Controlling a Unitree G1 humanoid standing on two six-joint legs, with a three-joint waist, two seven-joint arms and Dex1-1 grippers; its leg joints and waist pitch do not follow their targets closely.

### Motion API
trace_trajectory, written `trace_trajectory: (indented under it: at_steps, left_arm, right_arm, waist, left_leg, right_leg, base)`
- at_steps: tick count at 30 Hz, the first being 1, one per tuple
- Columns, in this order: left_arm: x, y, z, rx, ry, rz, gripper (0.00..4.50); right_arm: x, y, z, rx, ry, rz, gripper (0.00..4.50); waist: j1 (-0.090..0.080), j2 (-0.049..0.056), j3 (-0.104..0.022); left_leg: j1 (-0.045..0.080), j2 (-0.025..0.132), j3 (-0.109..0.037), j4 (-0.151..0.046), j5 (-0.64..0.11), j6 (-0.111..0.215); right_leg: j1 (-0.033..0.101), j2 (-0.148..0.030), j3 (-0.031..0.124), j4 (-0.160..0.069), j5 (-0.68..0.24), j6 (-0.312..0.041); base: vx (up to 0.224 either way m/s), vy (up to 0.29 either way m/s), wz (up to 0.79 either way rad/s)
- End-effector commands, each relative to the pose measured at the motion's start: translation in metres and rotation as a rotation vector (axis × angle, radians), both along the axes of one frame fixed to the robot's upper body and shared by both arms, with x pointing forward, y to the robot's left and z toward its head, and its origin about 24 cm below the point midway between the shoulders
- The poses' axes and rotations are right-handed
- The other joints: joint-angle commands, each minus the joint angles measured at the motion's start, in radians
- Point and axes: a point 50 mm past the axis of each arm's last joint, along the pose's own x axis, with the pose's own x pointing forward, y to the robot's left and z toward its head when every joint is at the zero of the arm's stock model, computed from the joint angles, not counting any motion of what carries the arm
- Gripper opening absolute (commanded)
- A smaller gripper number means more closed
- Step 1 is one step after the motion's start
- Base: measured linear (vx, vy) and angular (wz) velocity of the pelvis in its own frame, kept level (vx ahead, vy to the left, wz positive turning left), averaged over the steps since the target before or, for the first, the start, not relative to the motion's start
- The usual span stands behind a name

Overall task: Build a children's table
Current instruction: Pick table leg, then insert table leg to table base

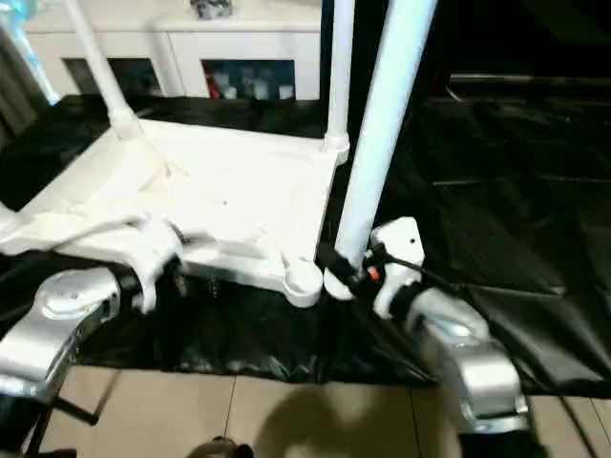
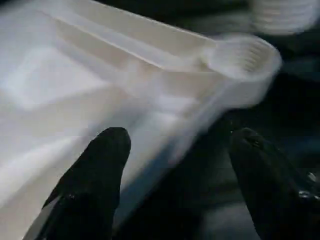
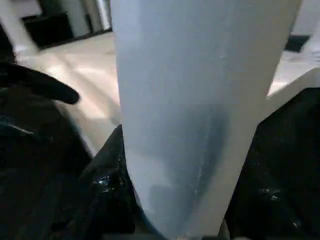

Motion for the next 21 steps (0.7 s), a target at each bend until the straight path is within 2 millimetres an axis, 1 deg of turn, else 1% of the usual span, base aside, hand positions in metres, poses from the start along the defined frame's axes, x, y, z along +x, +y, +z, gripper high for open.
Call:
trace_trajectory:
  at_steps: [1, 2, 3, 4, 5, 6, 7, 8, 9, 10, 11, 12, 13, 14, 15, 17, 18, 19, 20, 21]
  left_arm:
    - [0.009, -0.001, 0.002, 0.071, -0.009, -0.107, 3.4]
    - [0.009, -0.001, 0.002, 0.073, -0.01, -0.11, 3.29]
    - [0.018, -0.003, 0.003, 0.118, -0.046, -0.138, 3.24]
    - [0.027, -0.006, 0.006, 0.137, -0.064, -0.162, 3.2]
    - [0.032, -0.008, 0.008, 0.135, -0.073, -0.172, 3.09]
    - [0.035, -0.01, 0.01, 0.13, -0.075, -0.177, 3.09]
    - [0.037, -0.011, 0.011, 0.131, -0.075, -0.186, 2.94]
    - [0.039, -0.012, 0.011, 0.147, -0.07, -0.204, 2.83]
    - [0.041, -0.013, 0.01, 0.166, -0.065, -0.227, 2.8]
    - [0.042, -0.014, 0.01, 0.177, -0.052, -0.25, 2.75]
    - [0.042, -0.014, 0.009, 0.18, -0.048, -0.253, 2.63]
    - [0.045, -0.014, 0.005, 0.221, -0.02, -0.283, 2.63]
    - [0.047, -0.013, 0.003, 0.24, -0.012, -0.295, 2.38]
    - [0.05, -0.013, 0.0, 0.269, 0.0, -0.309, 2.33]
    - [0.051, -0.013, 0.0, 0.275, 0.003, -0.311, 2.31]
    - [0.053, -0.013, -0.001, 0.286, 0.008, -0.315, 2.25]
    - [0.056, -0.012, -0.001, 0.309, 0.0, -0.317, 2.1]
    - [0.057, -0.012, -0.001, 0.314, 0.0, -0.316, 1.97]
    - [0.058, -0.012, 0.0, 0.317, 0.001, -0.315, 1.92]
    - [0.059, -0.012, 0.0, 0.321, 0.0, -0.313, 1.88]
  right_arm:
    - [0.002, 0.001, 0.004, 0.026, 0.013, 0.05, 1.91]
    - [0.002, 0.001, 0.005, 0.026, 0.013, 0.05, 1.91]
    - [0.003, 0.0, 0.005, 0.027, 0.016, 0.054, 1.91]
    - [0.003, -0.001, 0.006, 0.022, 0.015, 0.056, 1.91]
    - [0.003, -0.002, 0.006, 0.019, 0.014, 0.058, 1.91]
    - [0.003, -0.002, 0.006, 0.017, 0.013, 0.061, 1.91]
    - [0.002, -0.002, 0.005, 0.016, 0.013, 0.063, 1.91]
    - [0.001, -0.003, 0.005, 0.015, 0.014, 0.067, 1.91]
    - [0.001, -0.003, 0.005, 0.015, 0.015, 0.07, 1.91]
    - [0.0, -0.003, 0.006, 0.015, 0.016, 0.073, 1.91]
    - [0.0, -0.003, 0.006, 0.015, 0.016, 0.074, 1.91]
    - [-0.001, -0.004, 0.006, 0.012, 0.018, 0.08, 1.91]
    - [-0.002, -0.004, 0.006, 0.01, 0.019, 0.083, 1.91]
    - [-0.002, -0.005, 0.006, 0.009, 0.02, 0.084, 1.91]
    - [-0.002, -0.005, 0.006, 0.008, 0.019, 0.084, 1.91]
    - [-0.002, -0.006, 0.006, 0.007, 0.018, 0.083, 1.91]
    - [-0.002, -0.007, 0.007, 0.006, 0.017, 0.083, 1.91]
    - [-0.003, -0.007, 0.007, 0.006, 0.016, 0.083, 1.91]
    - [-0.003, -0.007, 0.008, 0.006, 0.016, 0.083, 1.91]
    - [-0.003, -0.008, 0.008, 0.007, 0.016, 0.082, 1.91]
  waist:
    - [0.0, -0.012, -0.063]
    - [0.002, -0.012, -0.062]
    - [0.002, -0.013, -0.062]
    - [0.003, -0.011, -0.056]
    - [0.005, -0.009, -0.06]
    - [0.006, -0.008, -0.06]
    - [0.004, -0.009, -0.06]
    - [0.002, -0.013, -0.057]
    - [0.005, -0.008, -0.06]
    - [0.003, -0.014, -0.058]
    - [0.003, -0.015, -0.059]
    - [0.001, -0.009, -0.058]
    - [0.002, -0.01, -0.061]
    - [0.004, -0.006, -0.062]
    - [0.003, -0.008, -0.062]
    - [0.004, -0.005, -0.064]
    - [0.005, 0.001, -0.065]
    - [0.003, -0.003, -0.064]
    - [0.005, -0.003, -0.065]
    - [0.006, -0.003, -0.064]
  left_leg:
    - [0.033, 0.051, -0.012, -0.066, -0.107, 0.055]
    - [0.036, 0.052, -0.011, -0.066, -0.13, 0.053]
    - [0.037, 0.058, -0.012, -0.069, -0.146, 0.044]
    - [0.04, 0.056, -0.009, -0.071, -0.182, 0.034]
    - [0.045, 0.058, -0.007, -0.071, -0.2, 0.016]
    - [0.042, 0.06, -0.008, -0.073, -0.199, 0.008]
    - [0.038, 0.063, -0.009, -0.075, -0.193, 0.0]
    - [0.037, 0.061, -0.007, -0.076, -0.197, 0.0]
    - [0.042, 0.061, -0.006, -0.073, -0.203, -0.002]
    - [0.04, 0.059, -0.003, -0.072, -0.198, 0.002]
    - [0.039, 0.06, -0.004, -0.072, -0.194, 0.001]
    - [0.039, 0.055, -0.001, -0.071, -0.192, 0.005]
    - [0.04, 0.057, -0.002, -0.069, -0.188, 0.004]
    - [0.04, 0.058, -0.002, -0.069, -0.185, 0.001]
    - [0.042, 0.058, -0.001, -0.068, -0.186, 0.001]
    - [0.042, 0.059, -0.003, -0.066, -0.175, 0.005]
    - [0.043, 0.059, -0.003, -0.065, -0.176, 0.009]
    - [0.044, 0.059, -0.001, -0.065, -0.18, 0.011]
    - [0.044, 0.061, -0.002, -0.066, -0.183, 0.011]
    - [0.043, 0.06, -0.001, -0.066, -0.187, 0.013]
  right_leg:
    - [0.037, -0.084, 0.044, -0.065, 0.118, -0.189]
    - [0.037, -0.086, 0.046, -0.069, 0.082, -0.188]
    - [0.04, -0.091, 0.047, -0.067, 0.055, -0.194]
    - [0.035, -0.086, 0.049, -0.08, -0.016, -0.181]
    - [0.035, -0.09, 0.051, -0.079, -0.035, -0.182]
    - [0.039, -0.092, 0.05, -0.076, -0.031, -0.184]
    - [0.043, -0.093, 0.049, -0.071, -0.015, -0.187]
    - [0.042, -0.089, 0.048, -0.073, -0.022, -0.185]
    - [0.041, -0.092, 0.05, -0.072, -0.032, -0.185]
    - [0.041, -0.091, 0.053, -0.077, -0.034, -0.184]
    - [0.044, -0.092, 0.053, -0.074, -0.031, -0.185]
    - [0.04, -0.087, 0.054, -0.082, -0.035, -0.179]
    - [0.044, -0.09, 0.055, -0.078, -0.027, -0.182]
    - [0.045, -0.091, 0.055, -0.075, -0.019, -0.184]
    - [0.044, -0.088, 0.055, -0.077, -0.012, -0.184]
    - [0.045, -0.089, 0.054, -0.072, 0.025, -0.197]
    - [0.044, -0.089, 0.054, -0.071, 0.041, -0.207]
    - [0.043, -0.087, 0.054, -0.074, 0.044, -0.208]
    - [0.047, -0.091, 0.054, -0.071, 0.05, -0.215]
    - [0.045, -0.089, 0.054, -0.073, 0.046, -0.221]
  base:
    - [0.0, 0.0, 0.0]
    - [0.0, 0.0, 0.0]
    - [0.0, 0.0, 0.0]
    - [0.0, 0.0, 0.0]
    - [0.0, 0.0, 0.0]
    - [0.0, 0.0, 0.0]
    - [0.0, 0.0, 0.0]
    - [0.0, 0.0, 0.0]
    - [0.0, 0.0, 0.0]
    - [0.0, 0.0, 0.0]
    - [0.0, 0.0, 0.0]
    - [0.0, 0.0, 0.0]
    - [0.0, 0.0, 0.0]
    - [0.0, 0.0, 0.0]
    - [0.0, 0.0, 0.0]
    - [0.0, 0.0, 0.0]
    - [0.0, 0.0, 0.0]
    - [0.0, 0.0, 0.0]
    - [0.0, 0.0, 0.0]
    - [0.0, 0.0, 0.0]
